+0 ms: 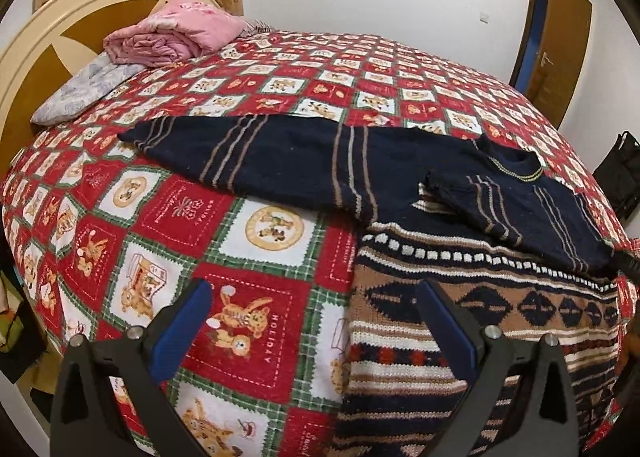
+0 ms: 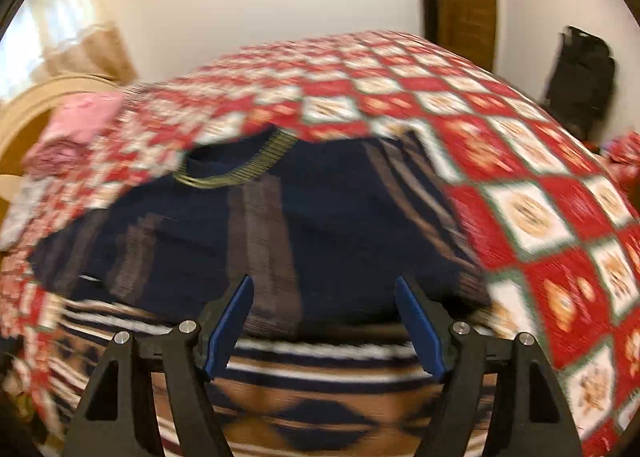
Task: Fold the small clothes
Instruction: 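Fold the held sleeve across the sweater body and release with the right gripper, then grasp the other sleeve end with the left gripper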
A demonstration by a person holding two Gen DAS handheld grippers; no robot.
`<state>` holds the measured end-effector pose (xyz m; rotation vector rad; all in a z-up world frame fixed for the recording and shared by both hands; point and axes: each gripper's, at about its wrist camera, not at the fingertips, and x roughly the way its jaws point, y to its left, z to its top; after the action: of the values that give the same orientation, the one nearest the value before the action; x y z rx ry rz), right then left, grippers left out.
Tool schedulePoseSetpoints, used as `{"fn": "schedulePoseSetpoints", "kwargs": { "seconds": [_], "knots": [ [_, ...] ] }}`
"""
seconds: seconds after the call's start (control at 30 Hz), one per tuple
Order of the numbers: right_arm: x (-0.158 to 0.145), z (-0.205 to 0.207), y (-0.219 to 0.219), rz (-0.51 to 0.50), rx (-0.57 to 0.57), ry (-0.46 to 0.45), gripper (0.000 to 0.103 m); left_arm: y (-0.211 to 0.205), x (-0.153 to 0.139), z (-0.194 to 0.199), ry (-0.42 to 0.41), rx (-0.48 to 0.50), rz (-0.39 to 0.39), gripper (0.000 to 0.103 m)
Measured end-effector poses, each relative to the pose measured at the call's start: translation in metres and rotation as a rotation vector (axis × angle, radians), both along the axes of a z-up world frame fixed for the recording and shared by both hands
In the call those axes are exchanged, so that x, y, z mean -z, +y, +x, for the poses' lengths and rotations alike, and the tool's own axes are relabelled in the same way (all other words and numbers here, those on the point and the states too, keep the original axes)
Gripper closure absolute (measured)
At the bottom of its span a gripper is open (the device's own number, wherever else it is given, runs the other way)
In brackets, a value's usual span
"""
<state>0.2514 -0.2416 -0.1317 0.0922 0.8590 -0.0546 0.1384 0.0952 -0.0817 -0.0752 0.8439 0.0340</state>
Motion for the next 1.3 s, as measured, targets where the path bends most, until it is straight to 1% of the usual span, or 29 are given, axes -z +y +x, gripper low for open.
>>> {"fn": "schedulePoseSetpoints", "kwargs": {
  "seconds": [0.07, 0.1, 0.13, 0.17, 0.2, 0.27, 0.3, 0.37, 0.4, 0.5, 0.57, 0.67, 0.73, 0.8, 0.87, 0.93, 1.03, 1.13, 1.2, 1.27, 1.3],
  "knots": [
    [0.020, 0.001, -0.012, -0.010, 0.028, 0.049, 0.029, -0.007, -0.002, -0.002, -0.006, 0.004, 0.042, 0.000],
    [0.032, 0.001, -0.018, 0.001, 0.036, 0.099, 0.029, -0.009, -0.002, -0.003, -0.008, 0.006, 0.064, 0.000],
    [0.036, -0.003, -0.022, 0.018, 0.035, 0.074, 0.028, -0.013, -0.002, -0.003, -0.008, 0.008, 0.104, 0.000],
    [0.035, -0.005, -0.023, 0.023, 0.036, 0.053, 0.028, -0.015, -0.002, -0.003, -0.008, 0.009, 0.126, 0.000],
    [0.035, -0.004, -0.023, 0.026, 0.040, 0.061, 0.028, -0.018, -0.002, -0.004, -0.005, 0.011, 0.152, 0.000],
    [0.031, -0.003, -0.025, 0.042, 0.056, 0.080, 0.028, -0.018, -0.002, -0.004, 0.003, 0.013, 0.166, 0.000],
    [0.026, -0.004, -0.026, 0.058, 0.080, 0.091, 0.028, -0.017, -0.002, -0.004, 0.008, 0.013, 0.170, 0.000],
    [0.011, -0.014, -0.024, 0.125, 0.103, 0.056, 0.028, -0.016, -0.002, -0.005, 0.011, 0.007, 0.177, 0.000],
    [-0.001, -0.023, -0.016, 0.166, 0.086, 0.015, 0.028, -0.015, -0.002, -0.004, 0.012, 0.000, 0.184, 0.000],
    [-0.028, -0.041, 0.022, 0.174, 0.001, -0.074, 0.028, -0.015, 0.002, -0.003, 0.025, -0.011, 0.193, 0.000],
    [-0.034, -0.045, 0.051, 0.171, -0.069, -0.089, 0.027, -0.016, 0.003, -0.003, 0.028, -0.013, 0.195, 0.000],
    [-0.027, -0.052, 0.094, 0.178, -0.156, -0.068, 0.027, -0.014, 0.002, -0.005, 0.024, -0.009, 0.197, 0.000],
    [-0.016, -0.057, 0.115, 0.155, -0.202, -0.055, 0.027, -0.007, 0.002, -0.006, 0.023, -0.011, 0.169, 0.000],
    [-0.001, -0.060, 0.137, 0.108, -0.234, -0.033, 0.028, 0.004, 0.002, -0.004, 0.030, -0.025, 0.136, 0.000],
    [0.012, -0.062, 0.147, 0.087, -0.244, -0.021, 0.028, 0.020, 0.003, 0.000, 0.032, -0.065, 0.109, 0.000],
    [0.023, -0.063, 0.154, 0.063, -0.257, -0.024, 0.028, 0.036, 0.004, 0.006, 0.028, -0.112, 0.101, 0.000],
    [0.034, -0.069, 0.162, 0.042, -0.272, -0.027, 0.028, 0.068, 0.002, 0.023, 0.003, -0.198, 0.078, 0.000],
    [0.047, -0.071, 0.159, 0.048, -0.271, 0.005, 0.028, 0.108, -0.004, 0.053, -0.041, -0.276, 0.000, 0.000],
    [0.047, -0.073, 0.159, 0.042, -0.276, -0.012, 0.027, 0.127, -0.005, 0.075, -0.049, -0.321, -0.034, 0.000],
    [0.049, -0.074, 0.161, 0.027, -0.279, -0.015, 0.027, 0.147, -0.003, 0.106, -0.035, -0.358, -0.065, 0.000],
    [0.050, -0.075, 0.163, 0.015, -0.284, -0.017, 0.026, 0.154, 0.000, 0.120, -0.013, -0.379, -0.073, 0.003]
  ]
}}
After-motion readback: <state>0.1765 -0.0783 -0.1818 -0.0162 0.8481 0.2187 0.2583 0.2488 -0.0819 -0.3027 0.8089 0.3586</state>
